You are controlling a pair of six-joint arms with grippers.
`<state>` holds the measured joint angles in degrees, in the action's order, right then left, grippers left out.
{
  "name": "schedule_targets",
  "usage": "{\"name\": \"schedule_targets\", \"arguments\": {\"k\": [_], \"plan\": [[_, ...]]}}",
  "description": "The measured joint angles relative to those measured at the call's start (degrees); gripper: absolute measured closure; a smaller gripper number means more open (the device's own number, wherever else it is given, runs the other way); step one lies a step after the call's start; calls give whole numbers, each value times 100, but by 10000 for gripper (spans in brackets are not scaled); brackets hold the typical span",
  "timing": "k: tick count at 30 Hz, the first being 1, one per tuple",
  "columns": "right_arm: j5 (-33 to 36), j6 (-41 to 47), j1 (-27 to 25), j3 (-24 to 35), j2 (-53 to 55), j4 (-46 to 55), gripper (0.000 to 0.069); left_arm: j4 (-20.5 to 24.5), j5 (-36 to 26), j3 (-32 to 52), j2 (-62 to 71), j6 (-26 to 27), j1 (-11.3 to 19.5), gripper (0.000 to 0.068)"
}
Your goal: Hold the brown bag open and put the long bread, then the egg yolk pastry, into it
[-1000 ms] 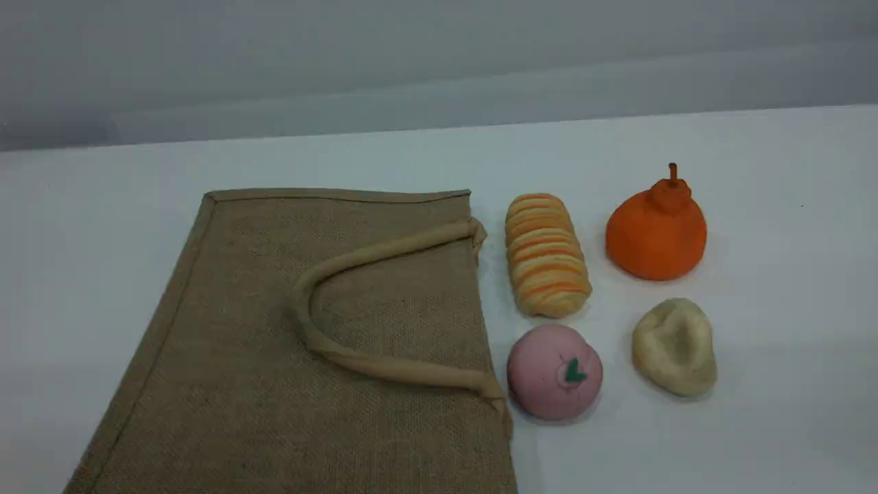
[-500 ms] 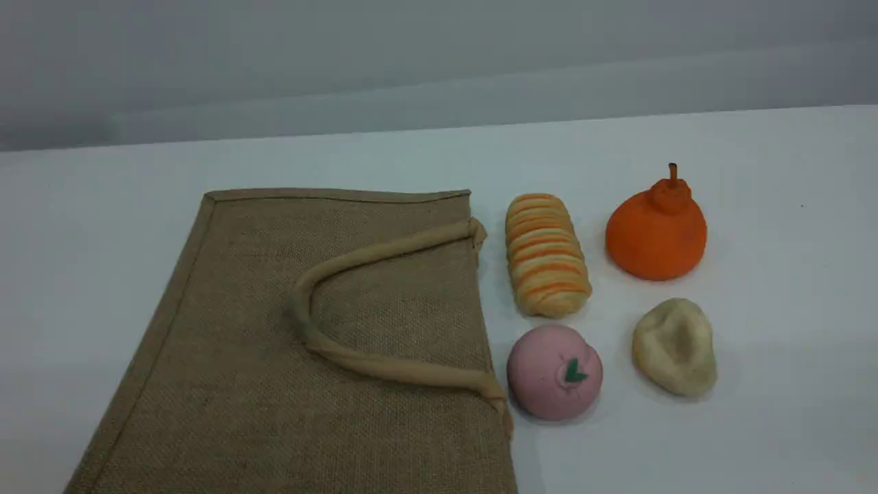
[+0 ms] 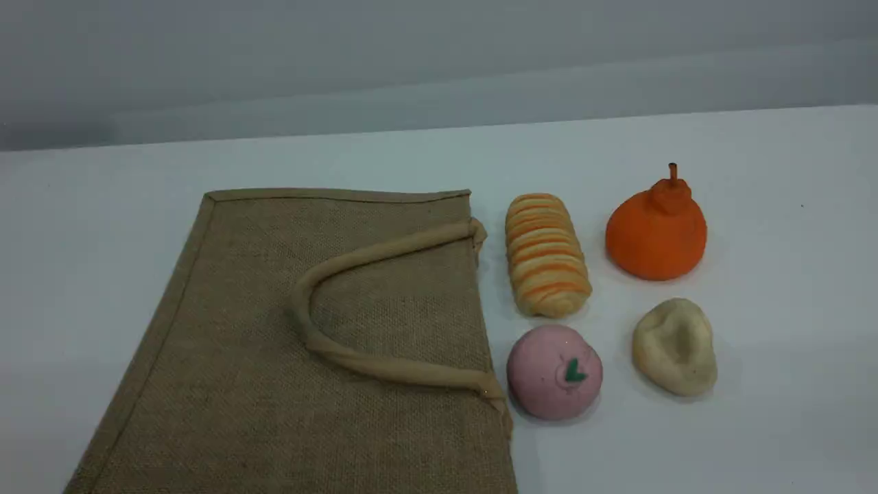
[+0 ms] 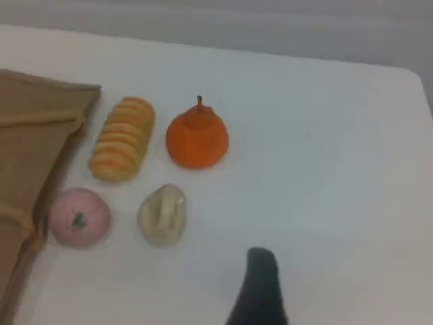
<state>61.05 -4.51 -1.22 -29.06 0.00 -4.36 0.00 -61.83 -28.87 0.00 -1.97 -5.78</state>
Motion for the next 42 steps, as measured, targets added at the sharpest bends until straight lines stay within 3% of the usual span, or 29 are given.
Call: {"name": "schedule_targets", "arguments": {"k": [10,17,24,30,35,42], "plan": [[0,0,0,0,0,-18,179,0,20,-54,19,2,0,94],[-574,-285,0,-232,378,-500,179,-207,874,-792,1038,-326,0,94],[-1888,-830,0,-282,2064,-1465,179,-560,1519,-1826,3121,-285,0,94],[-3121,-1655,0,-407,3750,-2758,179,-847,2256,-1935,4969,-294,-6,94],[-3290,-2593,0,-849,5111,-4037,179,-1378,2882,-1935,6503,-288,-6,94],[-3285,-3759,6,-1400,6827,-5528,179,-1709,3409,-1935,8302,-161,-19,94]]}}
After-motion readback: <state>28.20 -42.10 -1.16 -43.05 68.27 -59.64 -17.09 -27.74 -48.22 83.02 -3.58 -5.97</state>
